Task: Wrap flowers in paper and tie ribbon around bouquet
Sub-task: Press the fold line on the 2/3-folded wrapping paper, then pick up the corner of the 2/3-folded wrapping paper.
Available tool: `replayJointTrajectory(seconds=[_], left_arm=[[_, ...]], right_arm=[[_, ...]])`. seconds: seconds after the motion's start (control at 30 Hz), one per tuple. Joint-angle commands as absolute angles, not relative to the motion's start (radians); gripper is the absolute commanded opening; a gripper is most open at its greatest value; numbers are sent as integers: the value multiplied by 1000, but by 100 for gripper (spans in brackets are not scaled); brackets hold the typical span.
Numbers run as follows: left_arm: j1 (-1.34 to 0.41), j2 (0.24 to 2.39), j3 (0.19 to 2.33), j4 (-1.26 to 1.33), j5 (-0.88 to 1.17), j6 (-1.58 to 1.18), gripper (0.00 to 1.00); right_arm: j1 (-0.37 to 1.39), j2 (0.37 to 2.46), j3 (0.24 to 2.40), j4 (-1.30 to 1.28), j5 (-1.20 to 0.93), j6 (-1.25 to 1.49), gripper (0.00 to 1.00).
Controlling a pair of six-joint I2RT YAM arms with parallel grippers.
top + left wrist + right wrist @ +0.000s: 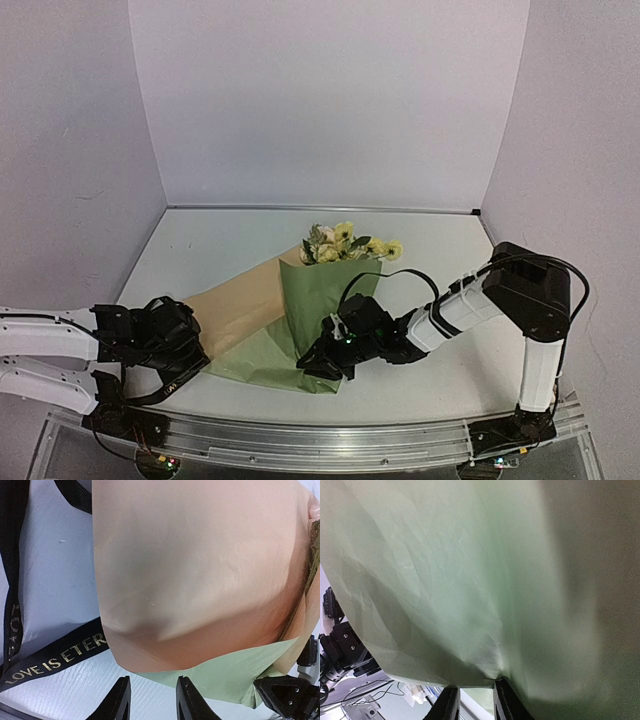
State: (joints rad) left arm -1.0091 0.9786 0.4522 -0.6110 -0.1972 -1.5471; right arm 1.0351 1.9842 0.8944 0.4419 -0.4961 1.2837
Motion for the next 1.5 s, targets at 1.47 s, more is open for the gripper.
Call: replayJointTrajectory(seconds=[1.47], left_arm=[[-1023,1202,421,-480,-202,-1593,21]], right_arm=[[1037,1977,903,332,-463,1275,26]])
